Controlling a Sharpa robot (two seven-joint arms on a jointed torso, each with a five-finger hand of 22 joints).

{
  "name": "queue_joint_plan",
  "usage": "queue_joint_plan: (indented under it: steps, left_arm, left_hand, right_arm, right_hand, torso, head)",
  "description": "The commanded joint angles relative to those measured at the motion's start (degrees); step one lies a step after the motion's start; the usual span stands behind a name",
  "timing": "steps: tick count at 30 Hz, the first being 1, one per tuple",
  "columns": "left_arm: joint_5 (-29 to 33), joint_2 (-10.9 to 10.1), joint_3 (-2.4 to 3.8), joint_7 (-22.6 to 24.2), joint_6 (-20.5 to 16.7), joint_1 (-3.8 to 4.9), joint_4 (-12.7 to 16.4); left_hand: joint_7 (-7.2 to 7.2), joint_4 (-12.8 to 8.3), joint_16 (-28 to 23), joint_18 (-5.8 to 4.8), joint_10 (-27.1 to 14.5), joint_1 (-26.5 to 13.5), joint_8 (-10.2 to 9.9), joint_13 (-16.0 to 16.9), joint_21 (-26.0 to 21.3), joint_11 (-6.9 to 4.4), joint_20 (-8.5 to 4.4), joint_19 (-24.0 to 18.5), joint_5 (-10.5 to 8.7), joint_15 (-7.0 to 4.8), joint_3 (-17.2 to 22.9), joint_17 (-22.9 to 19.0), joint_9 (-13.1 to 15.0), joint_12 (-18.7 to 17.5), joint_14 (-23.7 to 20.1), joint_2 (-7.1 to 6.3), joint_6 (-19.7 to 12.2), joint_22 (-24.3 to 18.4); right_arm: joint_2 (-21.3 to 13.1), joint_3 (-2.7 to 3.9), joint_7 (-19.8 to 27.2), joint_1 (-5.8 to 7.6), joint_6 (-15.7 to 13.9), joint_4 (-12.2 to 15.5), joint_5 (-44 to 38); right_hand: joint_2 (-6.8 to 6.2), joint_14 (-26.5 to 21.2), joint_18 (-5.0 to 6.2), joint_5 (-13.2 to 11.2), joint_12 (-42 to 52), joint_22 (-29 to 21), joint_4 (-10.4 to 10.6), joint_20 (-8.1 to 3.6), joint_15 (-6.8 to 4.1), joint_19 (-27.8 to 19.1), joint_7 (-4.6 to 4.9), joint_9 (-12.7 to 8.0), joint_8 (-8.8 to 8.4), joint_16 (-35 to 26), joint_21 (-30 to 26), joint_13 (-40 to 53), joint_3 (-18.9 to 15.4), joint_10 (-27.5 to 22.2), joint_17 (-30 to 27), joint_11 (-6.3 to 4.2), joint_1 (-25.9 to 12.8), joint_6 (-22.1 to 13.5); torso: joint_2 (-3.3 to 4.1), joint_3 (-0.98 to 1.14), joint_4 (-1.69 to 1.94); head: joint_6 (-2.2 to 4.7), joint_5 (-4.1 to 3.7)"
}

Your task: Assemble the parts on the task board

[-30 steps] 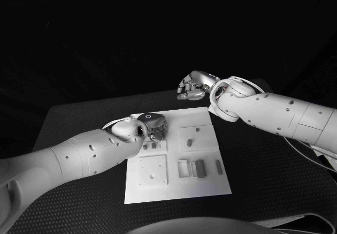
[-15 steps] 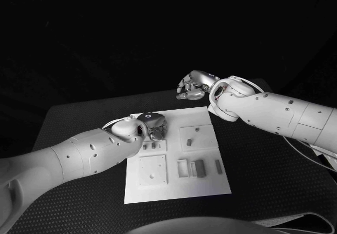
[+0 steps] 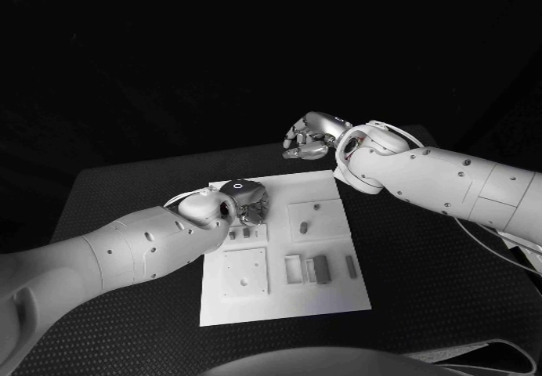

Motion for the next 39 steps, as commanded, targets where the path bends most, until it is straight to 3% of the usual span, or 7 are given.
queue_joint_plan:
  steps: [1, 8, 25, 30, 39]
  left_arm:
    - [-0.72, -0.19, -0.80, -0.49, 3.32, -1.13, -0.39]
    - [-0.73, -0.35, -0.80, -0.52, 1.26, -1.14, -0.55]
    - [-0.46, -1.71, -0.59, 1.22, -3.61, -1.13, 0.71]
    - [-0.15, -2.47, 0.04, 1.66, -4.69, -1.09, 1.75]
    - [0.01, -3.57, 2.38, 1.91, -4.89, -1.06, 3.55]
  left_hand:
    - [-0.16, -0.02, 0.23, 4.68, 0.99, 0.19, 0.66, 0.28, -0.17, -0.20, -0.40, 0.34, 0.32, -0.20, 0.61, -0.15, 0.21, 0.11, 0.74, 1.08, 0.86, 0.91]
    - [-0.66, 0.09, 0.19, 4.50, 2.65, 0.95, 1.37, 0.52, -0.35, -0.86, -0.85, 1.24, 0.52, -0.86, 2.18, -0.55, 0.46, 0.33, 1.88, 1.63, 2.02, 0.69]
    - [-0.93, 0.40, 0.40, 4.26, 3.66, 0.93, 1.74, 0.72, -0.47, -1.24, -1.42, 2.37, 0.40, -1.25, 3.44, -0.73, 0.66, 0.11, 2.90, 1.23, 2.55, 0.65]
    - [-0.97, 0.37, 0.41, 4.24, 3.75, 0.96, 1.78, 0.75, -0.49, -1.27, -1.46, 2.42, 0.39, -1.28, 3.51, -0.74, 0.68, 0.10, 2.95, 1.21, 2.62, 0.65]
    - [-1.00, 0.34, 0.42, 4.21, 3.84, 0.98, 1.82, 0.77, -0.51, -1.30, -1.51, 2.51, 0.38, -1.32, 3.59, -0.75, 0.70, 0.07, 3.03, 1.16, 2.68, 0.66]
  right_arm:
    - [-0.04, 0.04, 0.45, -0.01, 0.28, 0.10, -0.16]
    - [-0.05, 0.04, 0.49, -0.01, 0.26, 0.08, -0.16]
    - [-0.18, 0.04, 0.52, -0.01, 0.13, 0.08, -0.17]
    - [-0.25, 0.04, 0.51, -0.01, 0.14, 0.05, -0.17]
    - [-0.33, 0.04, 0.47, -0.01, 0.15, 0.09, -0.17]
  right_hand:
    - [0.57, 0.20, 0.82, 0.10, 0.25, 0.90, 0.20, -0.13, -0.03, 0.05, 0.37, -0.03, 0.07, -0.02, -0.13, -0.07, -0.01, 0.24, -0.09, 0.26, 0.15, 0.08]
    - [0.56, 0.20, 0.82, 0.10, 0.26, 0.91, 0.19, -0.13, -0.03, 0.05, 0.37, -0.03, 0.07, -0.01, -0.12, -0.08, -0.01, 0.24, -0.09, 0.25, 0.15, 0.08]
    - [0.56, 0.22, 0.82, 0.11, 0.27, 0.91, 0.18, -0.13, -0.04, 0.06, 0.36, -0.03, 0.08, -0.01, -0.12, -0.08, -0.02, 0.25, -0.09, 0.25, 0.14, 0.09]
    - [0.56, 0.22, 0.82, 0.11, 0.27, 0.91, 0.18, -0.13, -0.04, 0.07, 0.36, -0.03, 0.08, 0.00, -0.12, -0.08, -0.02, 0.26, -0.09, 0.24, 0.14, 0.09]
    - [0.55, 0.22, 0.82, 0.11, 0.27, 0.91, 0.17, -0.14, -0.04, 0.07, 0.35, -0.03, 0.08, 0.00, -0.12, -0.09, -0.03, 0.26, -0.10, 0.24, 0.14, 0.09]
  torso:
    - [-0.04, 0.02, 0.10]
    - [-0.07, -0.02, 0.06]
    - [-0.07, -0.04, 0.09]
    - [-0.08, -0.05, 0.10]
    - [-0.08, -0.07, 0.15]
  head:
    - [-0.06, -0.03]
    - [-0.01, 0.03]
    - [0.26, 0.13]
    - [0.39, 0.16]
    - [0.55, 0.32]
